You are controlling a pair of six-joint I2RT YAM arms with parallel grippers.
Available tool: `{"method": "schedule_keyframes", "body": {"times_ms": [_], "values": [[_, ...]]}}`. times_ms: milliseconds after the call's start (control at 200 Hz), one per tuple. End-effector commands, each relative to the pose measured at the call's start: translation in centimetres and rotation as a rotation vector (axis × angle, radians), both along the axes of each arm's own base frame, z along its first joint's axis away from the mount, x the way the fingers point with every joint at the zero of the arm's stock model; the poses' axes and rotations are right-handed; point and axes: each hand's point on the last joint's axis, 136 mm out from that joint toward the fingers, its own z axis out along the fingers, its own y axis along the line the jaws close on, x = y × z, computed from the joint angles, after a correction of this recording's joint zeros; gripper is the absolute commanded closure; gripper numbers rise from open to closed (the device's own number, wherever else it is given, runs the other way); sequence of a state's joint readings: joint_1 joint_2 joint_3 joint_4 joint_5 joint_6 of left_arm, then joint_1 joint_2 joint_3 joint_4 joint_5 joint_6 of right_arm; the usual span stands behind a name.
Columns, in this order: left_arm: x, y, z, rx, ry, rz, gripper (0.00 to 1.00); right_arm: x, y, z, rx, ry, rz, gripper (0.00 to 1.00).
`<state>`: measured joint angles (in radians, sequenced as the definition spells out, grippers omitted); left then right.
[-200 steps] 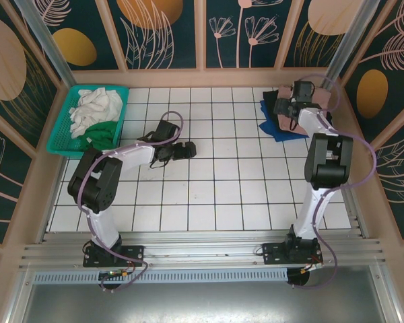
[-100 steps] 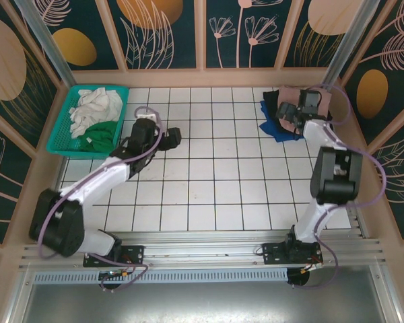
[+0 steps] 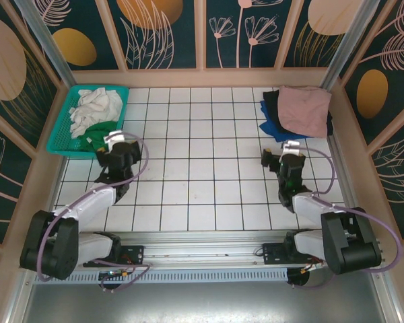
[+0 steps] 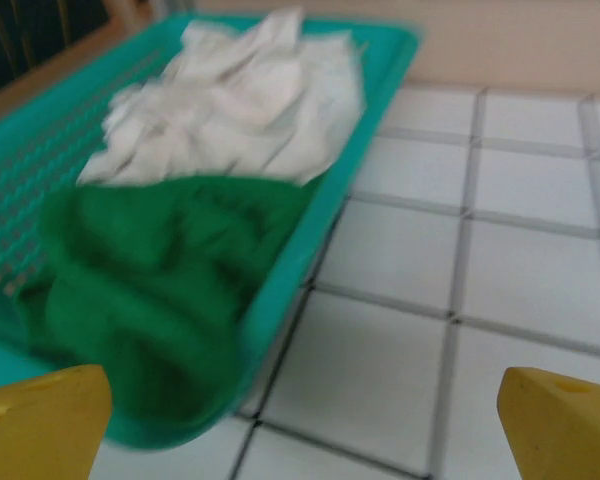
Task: Fold and stack the t-shirts
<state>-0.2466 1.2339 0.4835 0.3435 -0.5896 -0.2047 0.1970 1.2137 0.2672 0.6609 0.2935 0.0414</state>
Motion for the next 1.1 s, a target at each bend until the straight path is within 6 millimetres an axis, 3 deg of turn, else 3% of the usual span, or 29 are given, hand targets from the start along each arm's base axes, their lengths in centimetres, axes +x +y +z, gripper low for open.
{"method": "schedule_keyframes", "body": {"times_ms": [0,95,175,215,260,395,435,500,896,951,1011,1096], "values": [[0.4,1.4,-0.7,0.022,-0.061,-0.008,0.02,0.8,-2.0,2.5,-0.058,-0.166,-0.098,0.01],[0.9,1.4,-1.3,-0.015,-0.111,-0.071,0.01,1.8,-2.8,2.3,-0.090,-0.155,-0.161,0.01],[1.5,0.6,0.2,-0.057,-0.227,-0.149,0.01,1.6,-2.4,4.3,-0.092,-0.293,-0.119,0.01],[1.8,0.0,0.9,-0.072,-0.277,-0.210,0.01,1.5,-2.6,4.1,-0.090,-0.318,-0.108,0.01],[2.7,-0.4,0.5,-0.057,-0.246,-0.244,0.01,1.6,-3.7,3.8,-0.075,-0.332,-0.144,0.01],[4.6,-0.9,-0.2,-0.020,-0.189,-0.287,0.01,1.5,-4.3,3.0,0.028,-0.314,-0.079,0.01],[4.2,-0.6,0.0,-0.015,-0.238,-0.275,0.01,1.9,-4.0,1.8,0.054,-0.276,-0.034,0.01],[3.4,1.3,0.1,-0.029,-0.276,-0.171,0.01,2.0,-4.8,1.8,0.065,-0.277,-0.079,0.01],[3.3,1.6,0.0,-0.043,-0.283,-0.169,0.01,2.3,-4.9,1.8,0.054,-0.280,-0.090,0.01],[1.8,1.6,0.1,-0.051,-0.338,-0.180,0.01,2.3,-4.9,1.8,0.054,-0.282,-0.089,0.01],[-0.3,2.8,1.1,-0.052,-0.446,-0.114,0.01,2.3,-4.9,1.9,0.054,-0.283,-0.089,0.01],[1.9,2.2,0.0,-0.052,-0.349,-0.148,0.01,2.3,-4.9,1.8,0.053,-0.282,-0.088,0.01]]}}
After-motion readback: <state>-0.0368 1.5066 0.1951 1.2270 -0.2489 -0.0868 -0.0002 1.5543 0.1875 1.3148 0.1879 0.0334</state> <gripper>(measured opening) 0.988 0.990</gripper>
